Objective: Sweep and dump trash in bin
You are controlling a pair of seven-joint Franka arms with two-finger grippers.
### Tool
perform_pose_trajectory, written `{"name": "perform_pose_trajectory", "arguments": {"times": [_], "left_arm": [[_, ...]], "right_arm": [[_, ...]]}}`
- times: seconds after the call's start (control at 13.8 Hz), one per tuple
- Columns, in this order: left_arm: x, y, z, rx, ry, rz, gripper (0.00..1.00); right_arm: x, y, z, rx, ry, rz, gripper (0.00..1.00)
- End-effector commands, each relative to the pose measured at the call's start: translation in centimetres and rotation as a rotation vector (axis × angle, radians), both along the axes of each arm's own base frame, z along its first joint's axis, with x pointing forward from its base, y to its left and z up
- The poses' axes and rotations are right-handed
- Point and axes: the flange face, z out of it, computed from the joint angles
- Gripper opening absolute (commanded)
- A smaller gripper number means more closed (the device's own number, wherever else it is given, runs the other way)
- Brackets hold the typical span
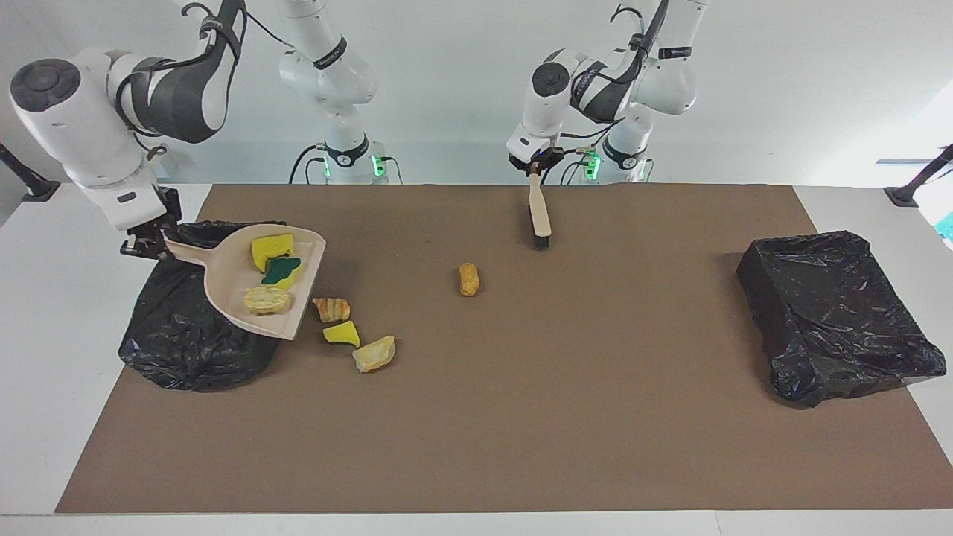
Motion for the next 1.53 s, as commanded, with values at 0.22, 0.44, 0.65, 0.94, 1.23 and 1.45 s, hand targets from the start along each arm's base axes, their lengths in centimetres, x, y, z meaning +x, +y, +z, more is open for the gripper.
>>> {"name": "perform_pose_trajectory", "arguments": {"times": [0.22,0.44,0.65,0.94,1.23,1.45], "left_arm": [[0.1,0.5,-0.7,-0.006,0.013,0.032,0.13],[1.7,0.8,-1.0,-0.013,0.017,0.053,0.76],[6.1,0.2,-0.5,-0.037,0.030,0.046,1.00],[15.3,0.3,2.1,0.005,-0.105,0.018,1.00],[24.3,5.2,8.4,-0.021,-0.225,0.012,1.00],[28.0,10.2,14.8,-0.036,-0.210,-0.052,1.00]], "right_arm": [[-1.3,-6.0,2.1,-0.262,0.020,0.066,0.00],[-1.7,-5.0,4.0,-0.391,0.021,0.021,0.00],[-1.5,-1.8,5.1,-0.573,0.055,-0.023,0.00],[-1.4,-0.3,6.6,-0.678,0.007,-0.066,0.00],[-1.1,1.5,7.7,-0.788,-0.032,-0.075,0.00],[-1.0,3.2,8.0,-0.832,-0.048,-0.089,0.00]]}}
